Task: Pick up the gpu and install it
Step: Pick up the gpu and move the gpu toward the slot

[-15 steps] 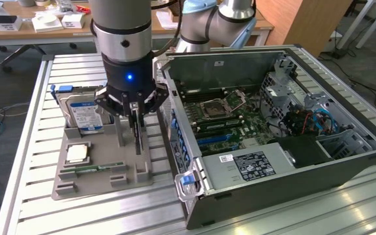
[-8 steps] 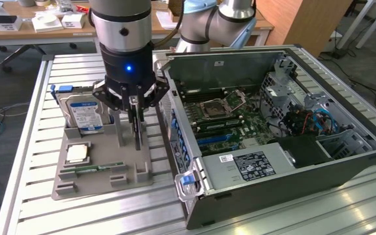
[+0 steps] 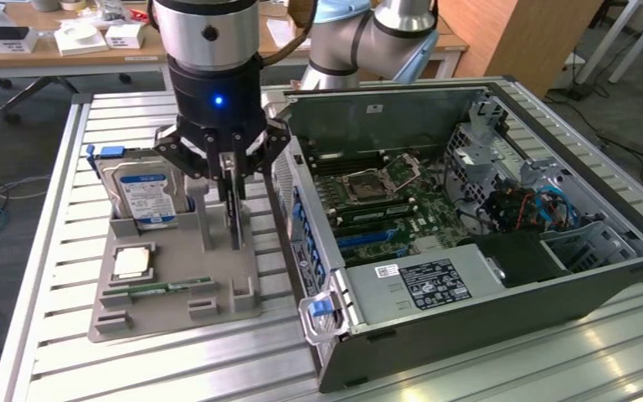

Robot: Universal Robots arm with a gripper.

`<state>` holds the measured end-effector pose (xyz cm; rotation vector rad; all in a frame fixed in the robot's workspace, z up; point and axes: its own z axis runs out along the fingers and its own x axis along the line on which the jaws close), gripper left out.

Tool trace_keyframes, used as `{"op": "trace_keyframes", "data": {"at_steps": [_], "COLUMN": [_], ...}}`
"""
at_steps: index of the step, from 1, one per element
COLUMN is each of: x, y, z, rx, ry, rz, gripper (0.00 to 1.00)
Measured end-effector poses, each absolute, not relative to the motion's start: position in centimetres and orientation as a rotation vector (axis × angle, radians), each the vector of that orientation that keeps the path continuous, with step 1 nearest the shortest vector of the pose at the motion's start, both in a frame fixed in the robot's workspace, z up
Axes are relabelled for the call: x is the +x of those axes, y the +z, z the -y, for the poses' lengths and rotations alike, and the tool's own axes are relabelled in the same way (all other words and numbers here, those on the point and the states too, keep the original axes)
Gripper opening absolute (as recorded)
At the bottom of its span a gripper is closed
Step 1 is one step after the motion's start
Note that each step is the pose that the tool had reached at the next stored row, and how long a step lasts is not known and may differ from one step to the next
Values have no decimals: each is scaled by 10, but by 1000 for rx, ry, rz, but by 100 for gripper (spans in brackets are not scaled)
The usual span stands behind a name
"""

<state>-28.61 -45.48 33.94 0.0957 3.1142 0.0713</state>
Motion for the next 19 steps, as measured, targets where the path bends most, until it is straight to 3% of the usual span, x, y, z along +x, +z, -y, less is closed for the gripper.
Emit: {"op": "trace_keyframes", "data": {"at_steps": [19], "x": [-286], "y": [353], "z": [455], "rx": [96], "ry": [74], "rz": [-3114], "gripper": [26]}}
